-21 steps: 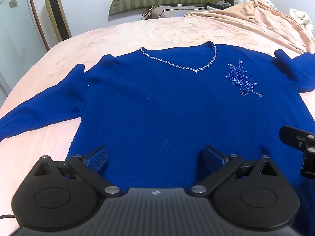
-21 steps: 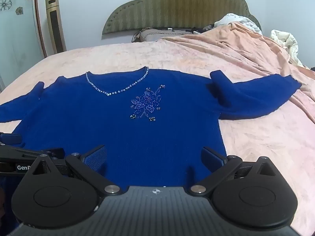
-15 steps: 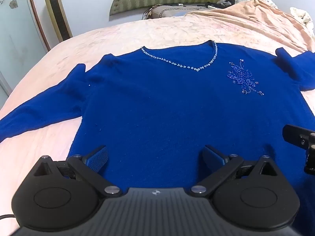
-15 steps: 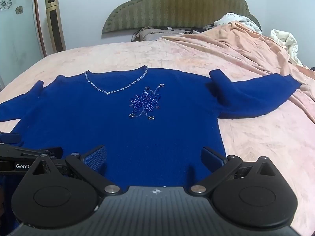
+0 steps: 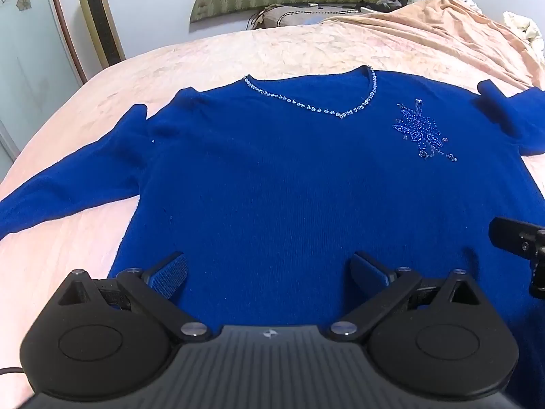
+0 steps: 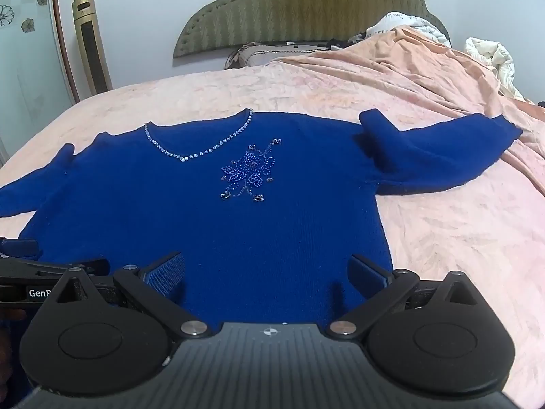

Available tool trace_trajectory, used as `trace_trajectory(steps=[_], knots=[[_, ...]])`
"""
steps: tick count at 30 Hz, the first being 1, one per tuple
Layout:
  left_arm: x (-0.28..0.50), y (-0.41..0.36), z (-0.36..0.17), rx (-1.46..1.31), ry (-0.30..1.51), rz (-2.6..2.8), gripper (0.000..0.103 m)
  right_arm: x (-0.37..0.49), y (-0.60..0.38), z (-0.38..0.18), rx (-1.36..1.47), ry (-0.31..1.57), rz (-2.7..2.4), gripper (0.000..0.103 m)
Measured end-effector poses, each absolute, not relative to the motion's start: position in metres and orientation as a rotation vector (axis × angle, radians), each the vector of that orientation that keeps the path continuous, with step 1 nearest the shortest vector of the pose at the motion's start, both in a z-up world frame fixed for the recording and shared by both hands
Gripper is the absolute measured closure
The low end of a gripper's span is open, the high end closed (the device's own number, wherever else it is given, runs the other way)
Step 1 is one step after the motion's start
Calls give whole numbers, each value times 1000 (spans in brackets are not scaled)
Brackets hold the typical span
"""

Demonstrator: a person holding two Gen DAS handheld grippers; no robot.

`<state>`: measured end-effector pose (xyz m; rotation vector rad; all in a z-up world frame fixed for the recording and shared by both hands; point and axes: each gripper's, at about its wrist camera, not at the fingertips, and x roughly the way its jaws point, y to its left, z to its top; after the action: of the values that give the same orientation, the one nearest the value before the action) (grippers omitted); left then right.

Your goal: Fold small clothes

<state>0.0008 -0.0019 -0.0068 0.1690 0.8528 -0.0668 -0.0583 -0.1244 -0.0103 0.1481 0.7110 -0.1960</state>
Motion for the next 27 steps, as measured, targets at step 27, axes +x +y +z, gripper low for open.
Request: trace_trajectory(steps=[27], knots=[[4,-5,-9,175,861,-56,0,-63,-134,-12,176,689,-156,0]])
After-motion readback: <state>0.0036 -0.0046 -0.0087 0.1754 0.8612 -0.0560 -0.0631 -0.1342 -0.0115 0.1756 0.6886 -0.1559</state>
